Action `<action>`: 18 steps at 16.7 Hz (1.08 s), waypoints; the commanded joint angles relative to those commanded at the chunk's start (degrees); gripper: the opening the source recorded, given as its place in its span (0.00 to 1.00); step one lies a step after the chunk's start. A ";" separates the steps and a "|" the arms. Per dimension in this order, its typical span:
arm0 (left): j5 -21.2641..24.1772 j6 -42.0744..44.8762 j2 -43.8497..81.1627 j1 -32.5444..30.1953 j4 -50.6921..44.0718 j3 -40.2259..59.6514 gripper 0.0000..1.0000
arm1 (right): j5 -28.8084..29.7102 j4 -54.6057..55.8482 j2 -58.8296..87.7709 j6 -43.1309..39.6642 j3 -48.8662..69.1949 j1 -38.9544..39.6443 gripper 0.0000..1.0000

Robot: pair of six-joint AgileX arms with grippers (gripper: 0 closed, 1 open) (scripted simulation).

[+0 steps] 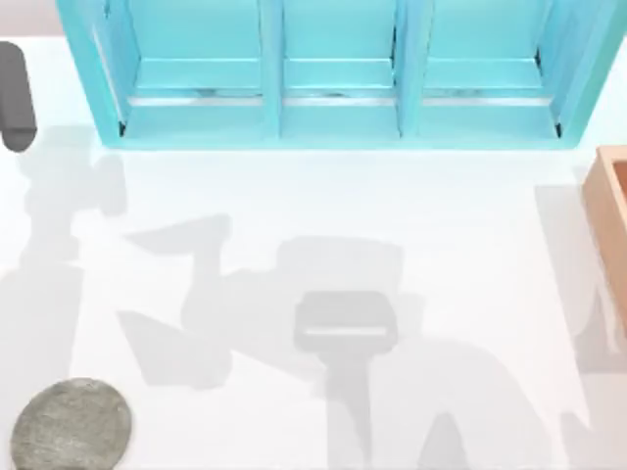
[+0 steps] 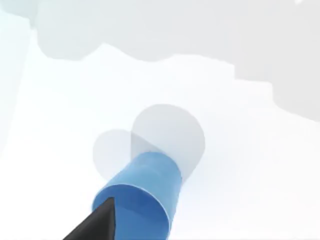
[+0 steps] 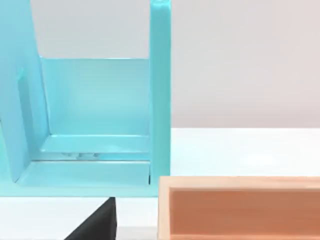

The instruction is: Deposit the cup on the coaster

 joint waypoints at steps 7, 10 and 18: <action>1.38 23.45 22.21 9.35 -18.09 25.35 1.00 | 0.00 0.00 0.00 0.00 0.00 0.00 1.00; 2.41 29.18 26.23 12.77 -21.95 32.40 1.00 | 0.00 0.00 0.00 0.00 0.00 0.00 1.00; 3.01 31.52 28.14 14.35 -23.46 35.47 1.00 | 0.00 0.00 0.00 0.00 0.00 0.00 1.00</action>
